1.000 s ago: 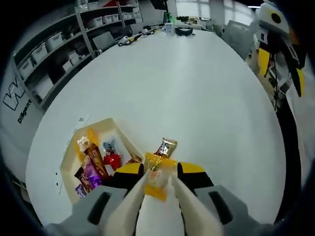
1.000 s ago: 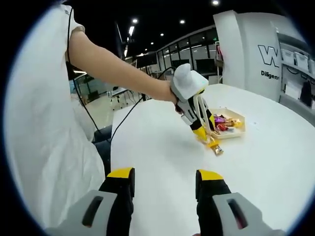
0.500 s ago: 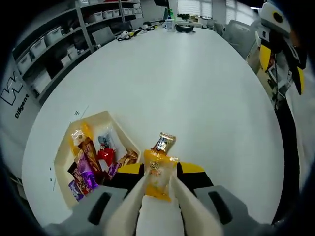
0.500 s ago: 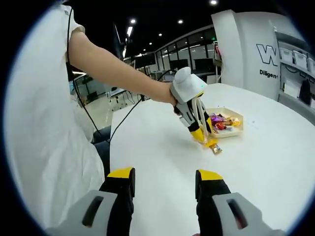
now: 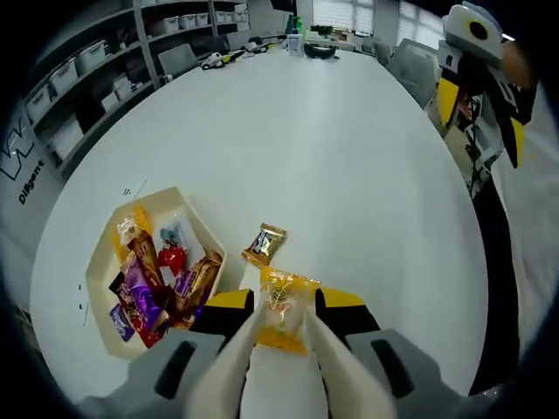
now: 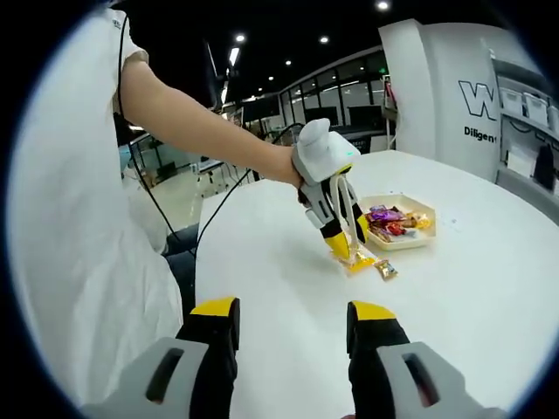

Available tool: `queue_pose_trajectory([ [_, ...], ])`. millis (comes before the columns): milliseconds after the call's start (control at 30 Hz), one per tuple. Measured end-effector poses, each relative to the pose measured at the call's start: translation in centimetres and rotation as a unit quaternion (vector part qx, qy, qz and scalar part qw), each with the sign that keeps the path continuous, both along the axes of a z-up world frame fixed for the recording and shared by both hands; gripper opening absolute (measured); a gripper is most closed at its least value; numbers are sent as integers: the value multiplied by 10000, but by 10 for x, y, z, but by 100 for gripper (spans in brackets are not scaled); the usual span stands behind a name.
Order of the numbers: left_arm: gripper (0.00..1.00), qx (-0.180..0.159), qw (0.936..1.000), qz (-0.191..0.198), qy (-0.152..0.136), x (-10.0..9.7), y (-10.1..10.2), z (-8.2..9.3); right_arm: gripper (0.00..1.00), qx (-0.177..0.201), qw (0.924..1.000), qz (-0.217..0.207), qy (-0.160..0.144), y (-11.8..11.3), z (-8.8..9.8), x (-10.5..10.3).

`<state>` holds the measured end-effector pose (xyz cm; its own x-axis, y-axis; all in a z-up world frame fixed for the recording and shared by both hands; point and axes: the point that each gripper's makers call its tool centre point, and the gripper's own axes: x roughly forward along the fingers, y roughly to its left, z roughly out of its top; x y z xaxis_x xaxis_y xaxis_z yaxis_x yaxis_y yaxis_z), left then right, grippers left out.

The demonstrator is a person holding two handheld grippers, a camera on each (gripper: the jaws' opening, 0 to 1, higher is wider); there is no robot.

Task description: Place the target food into the container with the food tongs after gripping and lifting it, then release it inside without dropping or visibly crushing the food.

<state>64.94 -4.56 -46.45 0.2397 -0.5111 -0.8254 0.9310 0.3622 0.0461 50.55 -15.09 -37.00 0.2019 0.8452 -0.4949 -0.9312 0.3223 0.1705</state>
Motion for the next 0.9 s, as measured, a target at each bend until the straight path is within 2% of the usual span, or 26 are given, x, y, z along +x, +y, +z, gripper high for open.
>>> queue_pose_trajectory([
  [167,26,13,10000,-64,73,2,-2,-6,46,-24,10000,15,14,0,-1,-2],
  [200,26,5,9999,-58,162,-1,-3,-8,46,-29,10000,6,16,0,0,-2],
  [433,23,35,9997,-66,241,-8,-3,-12,46,-57,10000,-6,13,-2,-1,-3],
  [767,16,-85,9997,131,211,-13,2,-5,46,-34,10000,69,-32,5,3,-3],
  [900,16,-303,9987,306,255,-9,3,8,46,-29,9999,90,-47,5,4,-3],
])
